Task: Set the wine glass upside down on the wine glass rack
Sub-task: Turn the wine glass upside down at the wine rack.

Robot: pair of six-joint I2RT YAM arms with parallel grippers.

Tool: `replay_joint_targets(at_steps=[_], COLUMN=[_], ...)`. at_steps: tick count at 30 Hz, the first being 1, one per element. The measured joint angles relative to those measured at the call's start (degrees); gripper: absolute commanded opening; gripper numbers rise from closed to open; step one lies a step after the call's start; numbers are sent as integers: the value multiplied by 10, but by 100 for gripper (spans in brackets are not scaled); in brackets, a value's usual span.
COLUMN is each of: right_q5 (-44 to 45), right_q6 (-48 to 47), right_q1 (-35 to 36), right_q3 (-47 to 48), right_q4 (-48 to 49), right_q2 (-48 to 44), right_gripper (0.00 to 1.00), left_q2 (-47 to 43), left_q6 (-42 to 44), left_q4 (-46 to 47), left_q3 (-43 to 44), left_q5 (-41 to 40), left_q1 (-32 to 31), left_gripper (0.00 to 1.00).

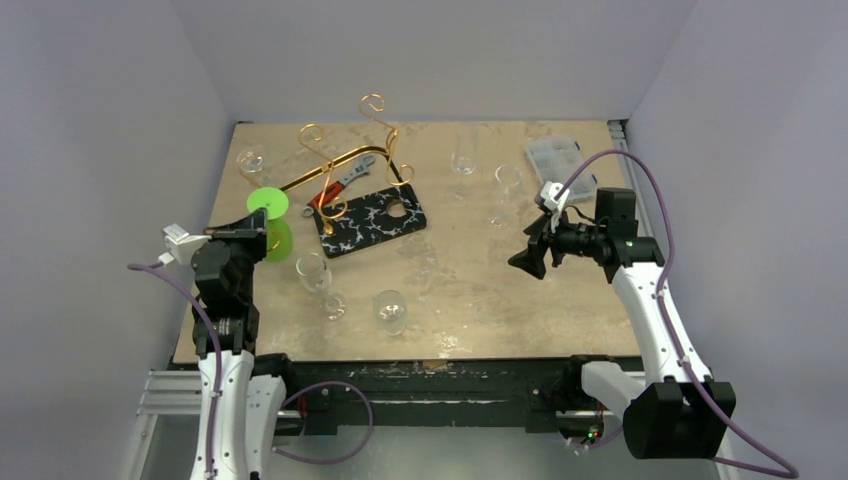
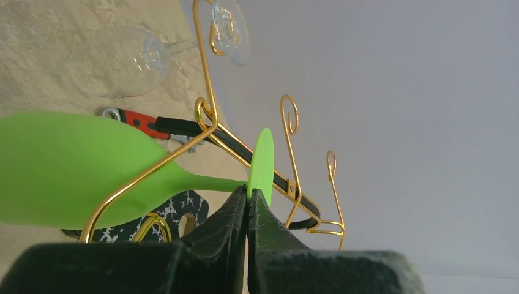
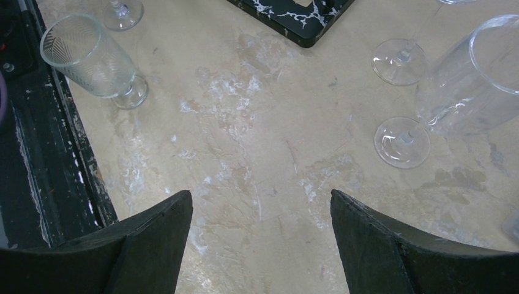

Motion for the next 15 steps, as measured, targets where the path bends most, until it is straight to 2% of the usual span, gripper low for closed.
replay_joint_targets(at_steps=[15], right_q5=[0], right_q6=[-5], right_q1=[0], right_q3=[0], right_q4=[-4], right_q2=[0], right_gripper=[80], left_q2=[-33], left_q6=[-1], left_q4=[-28], left_q3=[0], left_q5=[-7], left_q1=[10], left_gripper=[0])
